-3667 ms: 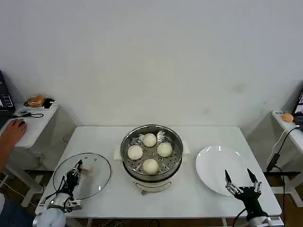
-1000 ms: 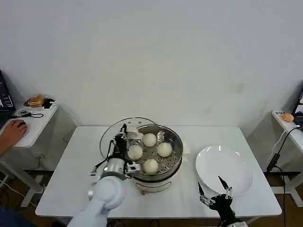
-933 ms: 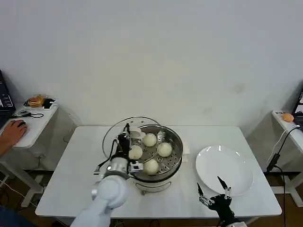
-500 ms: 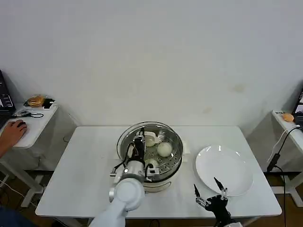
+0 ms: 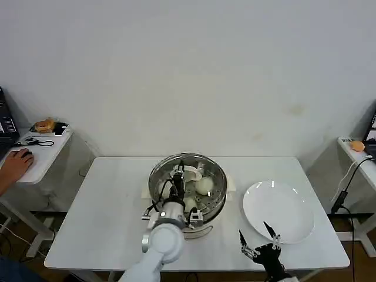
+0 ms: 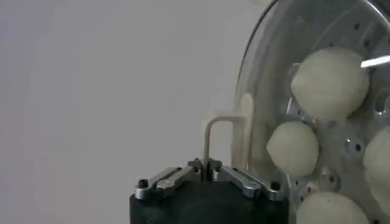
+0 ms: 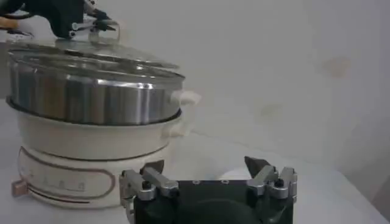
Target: Take steamed baozi put them in steamer then cover it.
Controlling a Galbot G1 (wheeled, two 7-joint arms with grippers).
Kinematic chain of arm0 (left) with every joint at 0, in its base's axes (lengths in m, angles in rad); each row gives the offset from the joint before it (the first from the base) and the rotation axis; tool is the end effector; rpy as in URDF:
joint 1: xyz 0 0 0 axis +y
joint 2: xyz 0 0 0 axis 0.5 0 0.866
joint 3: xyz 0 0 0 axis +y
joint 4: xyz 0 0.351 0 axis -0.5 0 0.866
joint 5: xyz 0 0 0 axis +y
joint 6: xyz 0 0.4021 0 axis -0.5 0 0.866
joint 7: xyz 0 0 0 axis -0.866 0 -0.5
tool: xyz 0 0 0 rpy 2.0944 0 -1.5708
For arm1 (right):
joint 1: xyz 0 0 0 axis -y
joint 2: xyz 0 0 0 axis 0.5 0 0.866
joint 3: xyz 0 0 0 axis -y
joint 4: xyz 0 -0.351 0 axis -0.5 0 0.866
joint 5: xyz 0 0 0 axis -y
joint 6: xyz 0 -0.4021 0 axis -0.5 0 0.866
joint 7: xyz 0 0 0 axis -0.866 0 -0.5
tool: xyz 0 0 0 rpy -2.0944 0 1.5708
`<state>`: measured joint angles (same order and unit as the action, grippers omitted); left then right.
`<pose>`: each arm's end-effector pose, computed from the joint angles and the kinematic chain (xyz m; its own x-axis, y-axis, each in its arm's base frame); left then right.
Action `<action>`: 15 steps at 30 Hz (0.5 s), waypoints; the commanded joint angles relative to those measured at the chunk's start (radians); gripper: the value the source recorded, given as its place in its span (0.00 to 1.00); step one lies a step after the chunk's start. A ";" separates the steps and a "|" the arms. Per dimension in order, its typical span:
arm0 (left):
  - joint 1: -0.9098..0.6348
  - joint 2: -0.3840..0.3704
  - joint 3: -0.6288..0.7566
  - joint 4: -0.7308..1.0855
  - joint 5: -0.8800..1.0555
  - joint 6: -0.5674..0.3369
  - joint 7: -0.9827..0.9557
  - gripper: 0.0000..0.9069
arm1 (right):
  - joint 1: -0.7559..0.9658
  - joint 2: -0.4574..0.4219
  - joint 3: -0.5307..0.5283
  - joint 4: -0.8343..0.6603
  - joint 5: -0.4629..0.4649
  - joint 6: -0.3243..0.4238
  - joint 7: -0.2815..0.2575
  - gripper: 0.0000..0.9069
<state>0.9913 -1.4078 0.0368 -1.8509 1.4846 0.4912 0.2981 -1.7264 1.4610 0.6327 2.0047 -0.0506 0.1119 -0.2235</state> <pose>0.3419 -0.1637 -0.2513 -0.9933 0.1047 0.0485 0.0520 0.0317 0.9981 0.1713 -0.0594 -0.3652 -0.9679 -0.1878 0.1669 -0.2157 0.9618 -0.1688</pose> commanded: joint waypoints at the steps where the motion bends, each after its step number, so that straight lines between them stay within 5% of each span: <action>1: 0.003 -0.011 0.005 0.010 0.027 -0.005 -0.004 0.00 | -0.002 0.000 -0.003 -0.002 -0.001 0.002 0.000 1.00; 15: 0.005 -0.028 0.006 0.028 0.036 -0.007 -0.006 0.00 | -0.002 -0.004 -0.006 -0.006 0.003 0.001 -0.001 1.00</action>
<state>0.9970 -1.4324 0.0437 -1.8267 1.5154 0.4849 0.2917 -1.7280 1.4577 0.6273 1.9993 -0.0481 0.1128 -0.2242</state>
